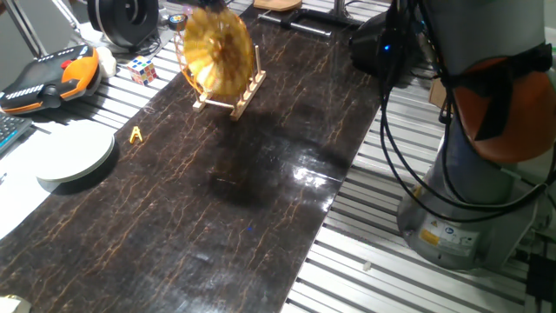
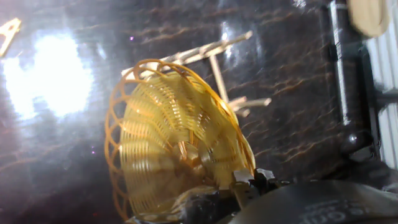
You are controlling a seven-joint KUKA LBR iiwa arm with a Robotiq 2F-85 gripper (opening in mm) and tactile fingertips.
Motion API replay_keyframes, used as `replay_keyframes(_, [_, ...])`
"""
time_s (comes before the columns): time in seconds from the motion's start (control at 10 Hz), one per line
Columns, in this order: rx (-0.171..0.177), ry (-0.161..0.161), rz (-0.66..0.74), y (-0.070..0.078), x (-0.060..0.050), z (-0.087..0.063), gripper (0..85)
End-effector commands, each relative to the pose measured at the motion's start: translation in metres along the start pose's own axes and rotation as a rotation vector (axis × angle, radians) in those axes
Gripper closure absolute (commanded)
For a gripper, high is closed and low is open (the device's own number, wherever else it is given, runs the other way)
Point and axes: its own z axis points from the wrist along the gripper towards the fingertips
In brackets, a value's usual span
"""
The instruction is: Put the dish on the dish rack
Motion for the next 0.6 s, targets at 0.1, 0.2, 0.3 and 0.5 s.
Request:
replay_keyframes(0.1, [-0.013,-0.015,0.028,-0.039,-0.01,0.014,83.0])
replay_keyframes(0.2, [-0.005,-0.023,0.047,-0.043,-0.011,0.017,83.0])
replay_keyframes(0.3, [0.013,-0.032,0.062,-0.047,-0.012,0.02,83.0])
replay_keyframes(0.5, [0.08,-0.068,0.071,-0.051,-0.014,0.023,83.0])
